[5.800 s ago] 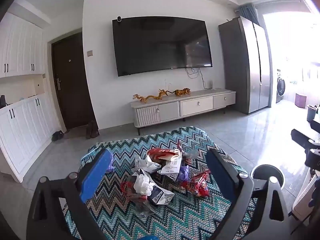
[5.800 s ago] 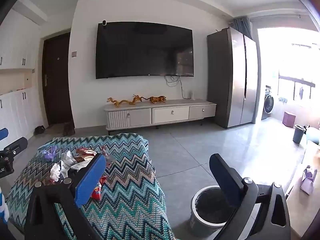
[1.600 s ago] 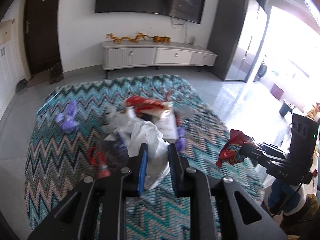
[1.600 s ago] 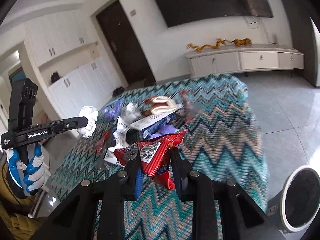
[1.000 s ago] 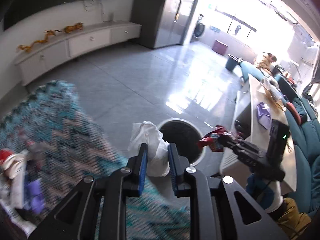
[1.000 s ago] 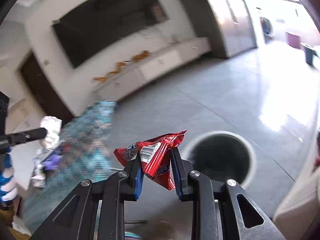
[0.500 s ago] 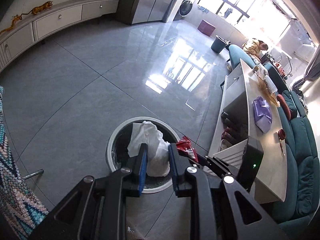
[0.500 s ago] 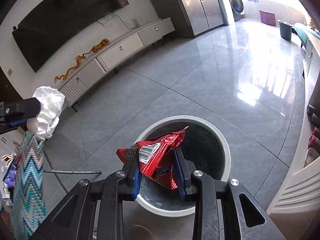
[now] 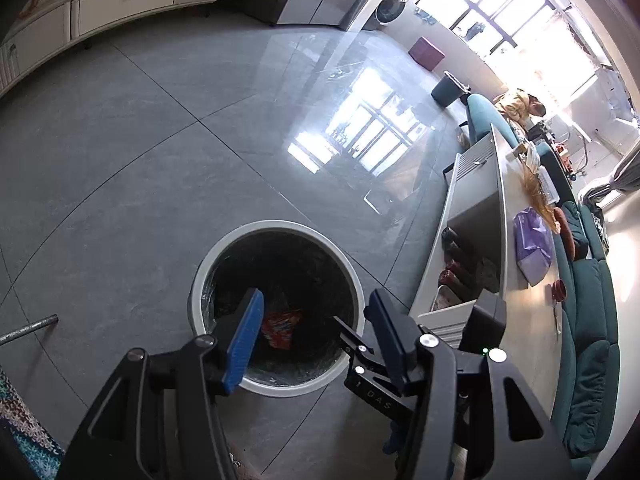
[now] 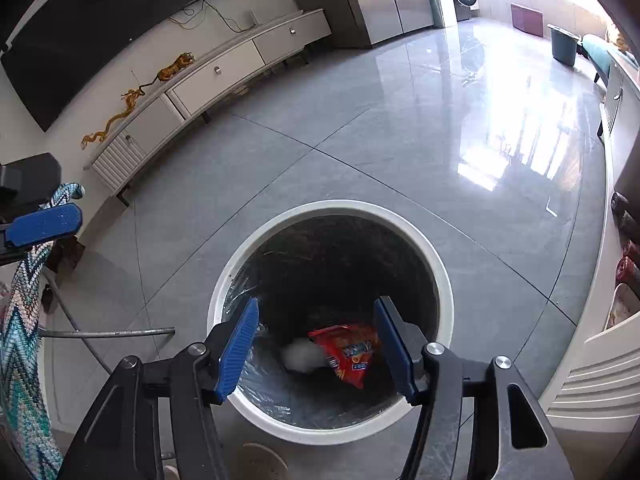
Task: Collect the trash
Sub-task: 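Move both open tools back over the blanket, then grasp the red-and-white paper bag with the right tool while the left tool grasps the purple bag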
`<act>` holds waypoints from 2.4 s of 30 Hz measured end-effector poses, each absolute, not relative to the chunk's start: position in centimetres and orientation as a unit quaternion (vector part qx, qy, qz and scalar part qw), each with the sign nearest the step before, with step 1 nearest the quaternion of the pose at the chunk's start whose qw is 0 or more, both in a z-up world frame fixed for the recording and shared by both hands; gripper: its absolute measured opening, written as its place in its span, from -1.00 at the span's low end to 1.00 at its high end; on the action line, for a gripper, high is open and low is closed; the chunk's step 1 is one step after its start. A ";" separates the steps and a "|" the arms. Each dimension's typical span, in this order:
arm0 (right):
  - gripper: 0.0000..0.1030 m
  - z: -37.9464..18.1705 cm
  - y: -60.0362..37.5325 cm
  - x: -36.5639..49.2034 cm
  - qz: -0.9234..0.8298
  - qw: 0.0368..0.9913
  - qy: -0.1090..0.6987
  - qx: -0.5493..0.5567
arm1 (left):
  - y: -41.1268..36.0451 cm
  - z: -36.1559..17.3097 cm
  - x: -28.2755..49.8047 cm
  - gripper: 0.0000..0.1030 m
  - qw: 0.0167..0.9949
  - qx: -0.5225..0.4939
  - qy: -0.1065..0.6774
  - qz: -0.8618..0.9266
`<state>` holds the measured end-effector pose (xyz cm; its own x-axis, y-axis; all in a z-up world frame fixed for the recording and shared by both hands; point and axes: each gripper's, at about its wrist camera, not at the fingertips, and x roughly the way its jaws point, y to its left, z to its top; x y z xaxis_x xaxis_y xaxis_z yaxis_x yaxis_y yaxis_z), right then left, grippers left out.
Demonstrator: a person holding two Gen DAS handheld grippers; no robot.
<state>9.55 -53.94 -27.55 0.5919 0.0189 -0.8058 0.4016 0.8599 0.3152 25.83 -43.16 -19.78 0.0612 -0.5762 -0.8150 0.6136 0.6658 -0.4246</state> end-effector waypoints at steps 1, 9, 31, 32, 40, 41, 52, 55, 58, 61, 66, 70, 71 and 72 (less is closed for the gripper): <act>0.14 -27.5 -53.8 9.4 -0.111 0.859 0.438 0.241 | -42.9 -19.5 25.7 0.03 0.730 0.016 0.548 -0.408; 0.14 -22.5 -52.8 8.5 -0.096 0.877 0.398 0.253 | -38.3 -13.4 23.5 0.03 0.780 0.008 0.482 -0.399; 0.24 0.9 -34.2 6.7 0.049 0.963 0.226 0.139 | -12.5 1.6 16.8 0.21 0.900 -0.024 0.312 -0.304; 0.24 1.2 -33.3 6.8 0.055 0.963 0.226 0.134 | -10.9 1.8 16.7 0.27 0.905 -0.029 0.306 -0.293; 0.24 2.3 -25.5 8.9 0.108 0.961 0.241 0.086 | 1.2 1.2 17.3 0.30 0.932 -0.053 0.289 -0.213; 0.25 2.3 -24.6 9.4 0.116 0.959 0.244 0.083 | 2.6 0.9 17.5 0.31 0.934 -0.057 0.290 -0.202; 0.34 -1.7 -13.9 15.5 0.188 0.929 0.317 0.021 | 16.6 -4.0 20.4 0.50 0.946 -0.091 0.306 -0.062; 0.34 -3.6 -10.7 17.5 0.201 0.918 0.341 -0.008 | 19.4 -6.1 21.4 0.50 0.942 -0.103 0.318 -0.026; 0.34 -5.5 -7.9 19.1 0.216 0.907 0.360 -0.035 | 22.0 -8.6 22.7 0.50 0.936 -0.112 0.334 0.006; 0.34 -7.0 -5.4 20.4 0.231 0.896 0.376 -0.053 | 23.7 -11.0 24.1 0.50 0.927 -0.124 0.353 0.024; 0.34 -8.9 -2.1 22.6 0.251 0.878 0.399 -0.086 | 25.4 -14.3 26.1 0.50 0.915 -0.136 0.378 0.036; 0.34 -10.8 -0.1 24.5 0.259 0.864 0.418 -0.110 | 25.8 -16.4 27.8 0.50 0.908 -0.141 0.392 0.037; 0.34 -11.1 0.2 24.8 0.259 0.860 0.423 -0.117 | 25.9 -16.7 28.0 0.50 0.907 -0.144 0.395 0.035; 0.34 -11.5 0.6 25.1 0.259 0.857 0.428 -0.125 | 25.9 -17.0 28.2 0.50 0.905 -0.146 0.397 0.034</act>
